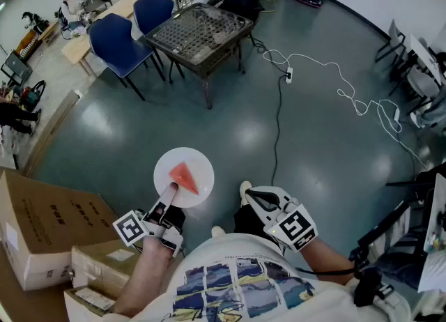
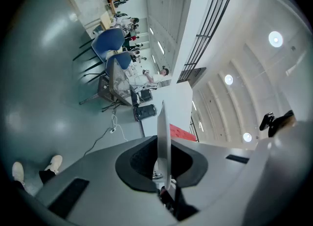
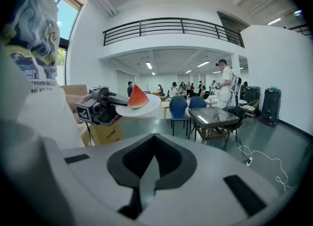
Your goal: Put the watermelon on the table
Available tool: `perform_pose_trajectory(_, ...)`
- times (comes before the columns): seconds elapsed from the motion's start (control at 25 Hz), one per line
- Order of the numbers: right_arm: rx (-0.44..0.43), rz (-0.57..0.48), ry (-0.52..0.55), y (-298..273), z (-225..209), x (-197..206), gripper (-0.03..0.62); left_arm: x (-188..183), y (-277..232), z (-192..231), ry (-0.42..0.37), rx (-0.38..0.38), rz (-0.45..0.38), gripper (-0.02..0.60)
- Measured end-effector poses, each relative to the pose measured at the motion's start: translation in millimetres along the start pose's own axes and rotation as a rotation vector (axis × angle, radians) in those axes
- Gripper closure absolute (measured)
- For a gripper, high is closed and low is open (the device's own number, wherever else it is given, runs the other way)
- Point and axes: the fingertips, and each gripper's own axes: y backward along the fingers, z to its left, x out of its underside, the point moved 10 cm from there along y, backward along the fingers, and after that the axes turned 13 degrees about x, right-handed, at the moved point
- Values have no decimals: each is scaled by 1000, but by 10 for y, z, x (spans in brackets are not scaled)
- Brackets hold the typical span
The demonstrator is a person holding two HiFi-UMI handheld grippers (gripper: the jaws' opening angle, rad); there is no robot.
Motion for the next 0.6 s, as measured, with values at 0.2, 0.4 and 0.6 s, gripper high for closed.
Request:
perform_pose_trajectory(0.2,-17,-11,1,-56,7,-25,585,22,-4,26,-4,2,-6,554)
perform_pose_trajectory(0.4,-27,-73,3,-527,-645,-200,583,-241,-614,299,6,-13,-9,554)
perform_pose_trajectory(0.6,-11,-87,16,-933,-1298,-220,582,-443,-1251,602,13,-21,-8,554)
